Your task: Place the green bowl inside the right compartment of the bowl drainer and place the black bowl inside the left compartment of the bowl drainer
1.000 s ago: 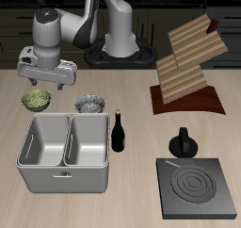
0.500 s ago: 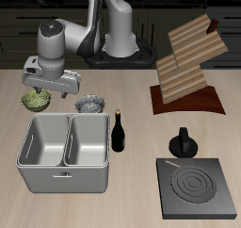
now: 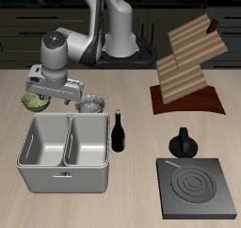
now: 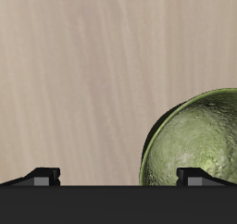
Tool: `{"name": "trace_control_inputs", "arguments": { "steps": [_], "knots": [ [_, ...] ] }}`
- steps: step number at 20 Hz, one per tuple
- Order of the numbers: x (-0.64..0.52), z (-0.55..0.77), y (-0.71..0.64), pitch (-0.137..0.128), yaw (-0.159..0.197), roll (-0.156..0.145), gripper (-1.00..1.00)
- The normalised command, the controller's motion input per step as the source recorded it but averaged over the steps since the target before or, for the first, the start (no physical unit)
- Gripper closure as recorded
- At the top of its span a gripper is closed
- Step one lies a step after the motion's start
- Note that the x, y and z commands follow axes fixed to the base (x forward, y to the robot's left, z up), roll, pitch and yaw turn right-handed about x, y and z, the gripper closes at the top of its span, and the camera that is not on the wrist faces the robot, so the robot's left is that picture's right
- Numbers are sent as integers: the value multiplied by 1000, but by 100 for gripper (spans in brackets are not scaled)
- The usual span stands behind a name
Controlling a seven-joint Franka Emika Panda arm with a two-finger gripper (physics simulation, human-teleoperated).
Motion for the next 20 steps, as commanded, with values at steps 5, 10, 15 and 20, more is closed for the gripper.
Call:
{"name": "trace_control_inputs", "arguments": {
  "steps": [5, 10, 15, 20],
  "knots": [
    [-36, -31, 11, 4, 1, 4, 100],
    [-9, 147, 25, -15, 7, 4, 100],
    [-12, 160, 60, -17, 16, 13, 100],
    [-59, 281, 86, -31, 14, 18, 100]
  ]
}}
